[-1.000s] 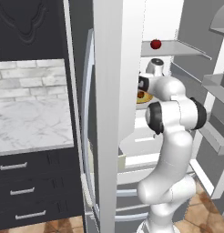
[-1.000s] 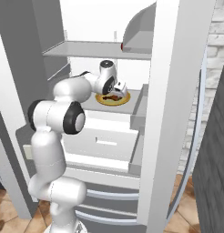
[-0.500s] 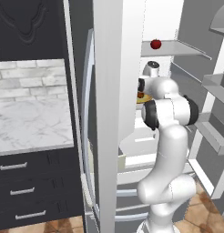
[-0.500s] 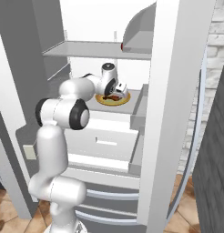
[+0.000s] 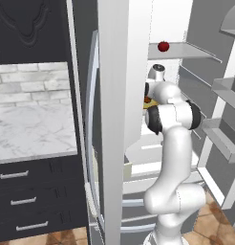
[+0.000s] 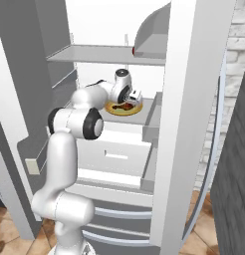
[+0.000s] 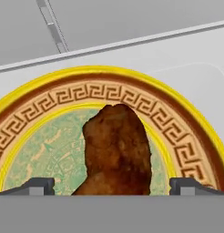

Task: Transport the chicken drumstick from the fridge to the microwave and turn on the microwave.

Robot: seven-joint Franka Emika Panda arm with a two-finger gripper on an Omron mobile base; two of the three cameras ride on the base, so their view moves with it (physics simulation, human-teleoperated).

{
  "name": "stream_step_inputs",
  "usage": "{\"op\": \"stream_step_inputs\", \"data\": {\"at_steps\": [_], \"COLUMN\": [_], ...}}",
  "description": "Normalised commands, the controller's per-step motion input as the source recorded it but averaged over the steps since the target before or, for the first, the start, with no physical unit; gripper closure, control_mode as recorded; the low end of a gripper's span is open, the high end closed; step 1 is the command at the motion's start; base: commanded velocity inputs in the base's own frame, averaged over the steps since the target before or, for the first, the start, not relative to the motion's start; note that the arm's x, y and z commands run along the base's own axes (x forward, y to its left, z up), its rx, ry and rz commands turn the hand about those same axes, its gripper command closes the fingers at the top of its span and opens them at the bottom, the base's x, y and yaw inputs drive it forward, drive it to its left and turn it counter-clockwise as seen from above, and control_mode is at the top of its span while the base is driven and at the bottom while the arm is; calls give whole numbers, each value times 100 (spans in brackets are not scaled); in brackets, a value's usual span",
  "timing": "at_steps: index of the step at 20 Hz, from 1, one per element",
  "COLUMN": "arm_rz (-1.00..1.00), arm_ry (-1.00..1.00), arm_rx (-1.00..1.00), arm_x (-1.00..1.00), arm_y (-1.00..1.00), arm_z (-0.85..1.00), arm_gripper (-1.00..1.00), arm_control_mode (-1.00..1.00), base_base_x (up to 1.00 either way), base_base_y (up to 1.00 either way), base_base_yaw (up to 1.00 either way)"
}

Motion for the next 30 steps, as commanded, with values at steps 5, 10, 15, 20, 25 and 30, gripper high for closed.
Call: {"op": "stream_step_inputs", "data": {"at_steps": [5, 10, 15, 20, 25, 30], "arm_rz": [0, 0, 0, 0, -1, -6], "arm_ry": [0, 3, 15, 16, 1, -22], "arm_rx": [0, 0, 4, 3, 2, 0], "arm_x": [24, 16, 0, -5, -44, -68], "arm_y": [-13, -3, 0, 8, 17, 22], "arm_z": [-17, -26, -40, -38, -45, -40], "arm_gripper": [-100, -100, -100, 100, 100, 100], "arm_control_mode": [-100, -100, -100, -100, -100, -100], "base_base_x": [0, 0, 0, 0, 0, 0], "base_base_y": [0, 0, 0, 0, 0, 0], "base_base_yaw": [0, 0, 0, 0, 0, 0]}}
